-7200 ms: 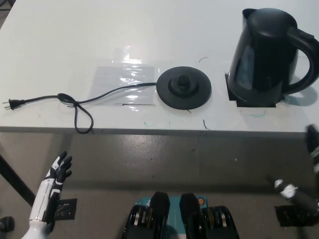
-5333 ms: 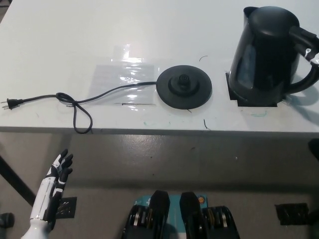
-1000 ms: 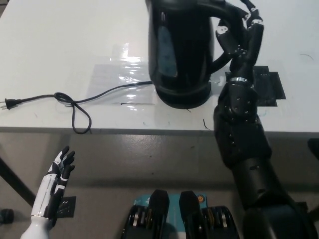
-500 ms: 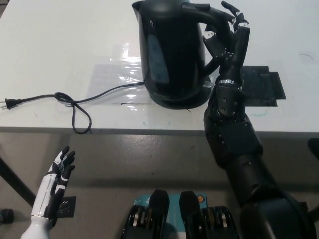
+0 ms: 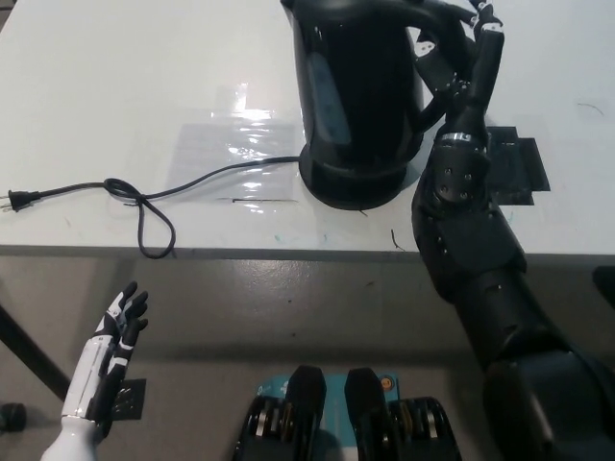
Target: A kettle and its base are kept separately on the desk infront of the robot and the robot uses its right hand to lift the kettle by its handle and places it on its base to align it correctly.
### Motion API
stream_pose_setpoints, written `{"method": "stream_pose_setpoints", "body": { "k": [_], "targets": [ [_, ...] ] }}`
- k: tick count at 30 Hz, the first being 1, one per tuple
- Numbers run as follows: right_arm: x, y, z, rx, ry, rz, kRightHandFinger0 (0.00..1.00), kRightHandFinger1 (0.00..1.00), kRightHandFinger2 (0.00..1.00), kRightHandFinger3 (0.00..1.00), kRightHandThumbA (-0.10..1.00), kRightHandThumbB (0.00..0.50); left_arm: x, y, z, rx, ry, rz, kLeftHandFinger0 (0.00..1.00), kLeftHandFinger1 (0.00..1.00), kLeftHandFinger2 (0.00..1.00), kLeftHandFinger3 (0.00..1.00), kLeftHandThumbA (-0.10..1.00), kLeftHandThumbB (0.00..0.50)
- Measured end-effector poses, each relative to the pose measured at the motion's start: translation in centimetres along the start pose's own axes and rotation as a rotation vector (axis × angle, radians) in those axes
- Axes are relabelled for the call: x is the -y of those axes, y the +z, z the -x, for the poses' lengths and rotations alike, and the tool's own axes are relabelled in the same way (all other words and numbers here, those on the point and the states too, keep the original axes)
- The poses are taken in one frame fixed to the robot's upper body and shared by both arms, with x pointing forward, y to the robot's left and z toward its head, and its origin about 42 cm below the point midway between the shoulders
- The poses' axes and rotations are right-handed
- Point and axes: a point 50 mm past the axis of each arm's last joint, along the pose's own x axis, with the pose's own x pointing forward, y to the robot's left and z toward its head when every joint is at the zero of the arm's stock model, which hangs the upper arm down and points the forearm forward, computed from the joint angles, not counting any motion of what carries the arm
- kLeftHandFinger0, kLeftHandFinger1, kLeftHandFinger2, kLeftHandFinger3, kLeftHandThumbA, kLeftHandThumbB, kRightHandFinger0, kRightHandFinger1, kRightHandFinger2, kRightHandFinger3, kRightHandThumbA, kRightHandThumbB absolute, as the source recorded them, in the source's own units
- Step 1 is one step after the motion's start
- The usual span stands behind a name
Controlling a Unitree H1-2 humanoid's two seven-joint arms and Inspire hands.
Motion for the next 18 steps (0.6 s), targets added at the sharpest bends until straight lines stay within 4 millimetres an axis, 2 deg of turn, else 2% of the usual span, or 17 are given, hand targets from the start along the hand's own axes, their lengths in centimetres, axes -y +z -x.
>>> {"method": "stream_pose_setpoints", "body": {
  "k": [5,13,14,15,16,17,18],
  "targets": [
    [-0.13,0.24,-0.13,0.005,0.000,-0.002,0.00,0.22,0.62,0.75,-0.10,0.129,0.02,0.00,0.00,0.001,-0.005,0.002,1.00,1.00,1.00,1.00,0.92,0.204],
    [-0.16,0.30,-0.17,0.003,-0.005,-0.007,0.00,0.21,0.61,0.74,-0.10,0.122,0.03,-0.05,0.01,0.001,-0.006,0.003,1.00,1.00,1.00,1.00,0.92,0.205],
    [-0.16,0.28,-0.15,0.002,-0.006,-0.008,0.04,0.20,0.60,0.72,-0.10,0.129,0.03,-0.04,0.01,0.001,-0.007,0.003,1.00,1.00,1.00,1.00,0.92,0.207],
    [-0.17,0.26,-0.14,0.001,-0.006,-0.009,0.04,0.19,0.58,0.71,-0.10,0.130,0.03,-0.04,0.01,0.001,-0.007,0.003,1.00,1.00,1.00,1.00,0.92,0.208],
    [-0.19,0.20,-0.09,-0.002,-0.006,-0.010,0.27,0.21,0.56,0.70,-0.10,0.147,0.04,-0.04,0.01,0.001,-0.007,0.003,1.00,1.00,1.00,1.00,0.92,0.207],
    [-0.19,0.20,-0.09,-0.002,-0.006,-0.010,0.42,0.16,0.53,0.68,-0.10,0.141,0.04,-0.04,0.01,0.001,-0.007,0.003,1.00,1.00,1.00,1.00,0.92,0.207],
    [-0.21,0.09,-0.01,-0.005,-0.007,-0.008,0.44,0.11,0.50,0.66,-0.10,0.139,0.04,-0.05,0.01,0.001,-0.008,0.003,1.00,1.00,1.00,1.00,0.92,0.206]
  ]
}}
